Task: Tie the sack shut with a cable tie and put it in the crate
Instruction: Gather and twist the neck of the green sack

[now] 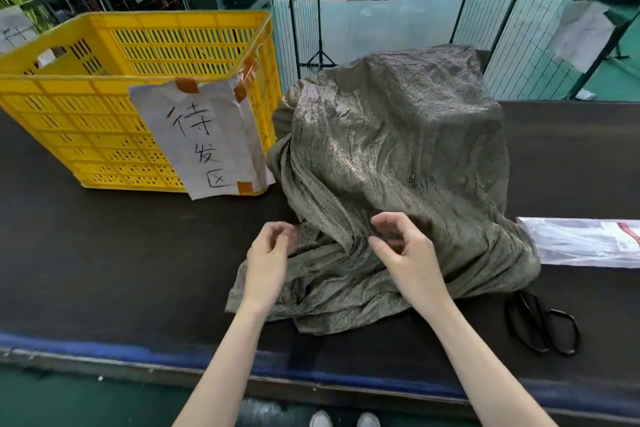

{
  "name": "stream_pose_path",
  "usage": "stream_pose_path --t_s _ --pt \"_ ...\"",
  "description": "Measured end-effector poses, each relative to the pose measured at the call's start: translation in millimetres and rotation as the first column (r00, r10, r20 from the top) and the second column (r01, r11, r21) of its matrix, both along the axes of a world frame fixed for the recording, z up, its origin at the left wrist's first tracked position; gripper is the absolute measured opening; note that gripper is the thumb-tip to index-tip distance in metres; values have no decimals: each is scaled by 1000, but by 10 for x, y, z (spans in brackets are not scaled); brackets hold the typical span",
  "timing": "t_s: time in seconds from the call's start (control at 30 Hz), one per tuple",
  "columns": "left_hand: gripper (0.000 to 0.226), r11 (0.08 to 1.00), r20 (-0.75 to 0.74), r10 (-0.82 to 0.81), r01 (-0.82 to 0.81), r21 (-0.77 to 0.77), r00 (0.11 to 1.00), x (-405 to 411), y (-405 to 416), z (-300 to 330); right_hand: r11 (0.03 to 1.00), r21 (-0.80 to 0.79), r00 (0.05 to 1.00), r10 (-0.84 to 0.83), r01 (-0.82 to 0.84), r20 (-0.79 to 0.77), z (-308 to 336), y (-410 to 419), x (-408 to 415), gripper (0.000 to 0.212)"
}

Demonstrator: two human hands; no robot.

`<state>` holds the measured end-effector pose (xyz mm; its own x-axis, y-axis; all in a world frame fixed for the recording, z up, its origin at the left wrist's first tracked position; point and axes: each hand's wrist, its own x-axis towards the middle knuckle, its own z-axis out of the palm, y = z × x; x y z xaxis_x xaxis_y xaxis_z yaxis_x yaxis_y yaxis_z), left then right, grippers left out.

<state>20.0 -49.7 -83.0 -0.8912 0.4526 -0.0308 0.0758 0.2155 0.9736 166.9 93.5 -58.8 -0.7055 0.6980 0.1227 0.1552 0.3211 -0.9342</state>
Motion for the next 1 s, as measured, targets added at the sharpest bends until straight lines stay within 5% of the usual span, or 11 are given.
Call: stream_pose_path --t_s 0.27,0.43,0.63,0.8,1.0 --pt "18 995 7 65 -64 -76 998 -233 72 -40 994 109 959 -15 -16 282 -294 -184 -322 82" --pt "21 997 78 65 -62 -37 995 -472 178 6 980 197 955 -73 16 286 -409 -203 -515 56" --pt "35 997 226 23 -39 63 974 -672 307 127 941 265 942 124 -212 313 -462 -153 -423 44" --pt "59 991 542 -40 -35 128 839 -824 470 179 850 371 871 184 -374 456 -601 -268 -214 42" --pt "79 982 788 -188 126 140 587 -831 586 159 835 398 861 163 -381 482 -749 -342 -75 45"
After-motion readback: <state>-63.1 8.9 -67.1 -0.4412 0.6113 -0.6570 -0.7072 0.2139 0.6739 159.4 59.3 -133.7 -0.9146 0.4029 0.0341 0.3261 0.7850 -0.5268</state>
